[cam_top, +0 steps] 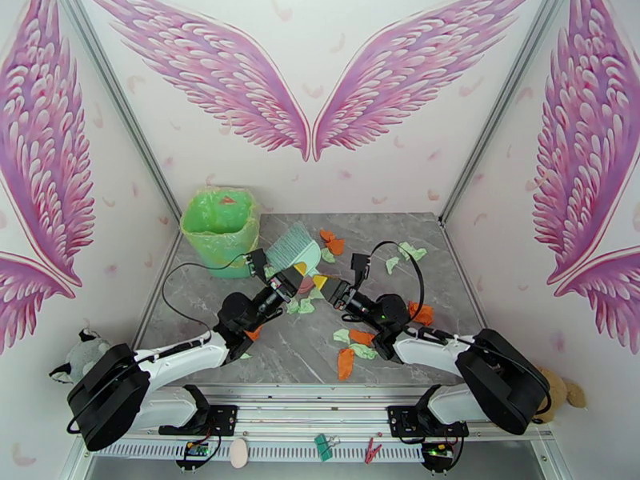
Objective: Sweep away the paper scraps from the table
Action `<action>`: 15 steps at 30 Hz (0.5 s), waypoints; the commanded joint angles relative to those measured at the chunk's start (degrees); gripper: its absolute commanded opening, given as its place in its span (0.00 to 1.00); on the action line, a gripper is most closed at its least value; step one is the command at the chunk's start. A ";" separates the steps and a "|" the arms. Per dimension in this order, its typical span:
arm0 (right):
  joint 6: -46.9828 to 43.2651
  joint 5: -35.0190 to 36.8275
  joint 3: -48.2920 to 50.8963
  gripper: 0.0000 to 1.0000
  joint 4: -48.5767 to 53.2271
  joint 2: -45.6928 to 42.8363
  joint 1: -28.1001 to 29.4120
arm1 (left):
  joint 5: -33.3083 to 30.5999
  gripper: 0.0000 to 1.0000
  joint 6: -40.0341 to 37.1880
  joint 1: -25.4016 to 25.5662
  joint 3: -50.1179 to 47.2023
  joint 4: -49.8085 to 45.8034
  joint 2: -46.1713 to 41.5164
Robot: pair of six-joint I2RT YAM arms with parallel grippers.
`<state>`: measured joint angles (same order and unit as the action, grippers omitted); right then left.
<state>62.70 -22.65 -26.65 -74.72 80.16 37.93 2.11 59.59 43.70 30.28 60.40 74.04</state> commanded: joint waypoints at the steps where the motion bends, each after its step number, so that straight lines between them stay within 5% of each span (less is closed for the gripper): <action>1: -1.18 0.04 0.09 0.27 -3.93 -2.96 0.57 | -3.26 0.00 -2.11 0.07 -1.32 -3.18 0.38; 10: -1.12 0.56 0.00 0.17 -3.92 -3.78 0.56 | -4.66 0.01 -2.40 1.47 -0.54 -3.44 1.90; 15: -1.41 1.55 0.88 0.13 -3.30 -4.24 0.23 | -3.16 0.40 -3.55 1.91 0.52 -5.13 1.72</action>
<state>62.85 -22.04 -26.55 -74.43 77.82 37.93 -0.10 59.05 45.43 30.37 61.60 74.39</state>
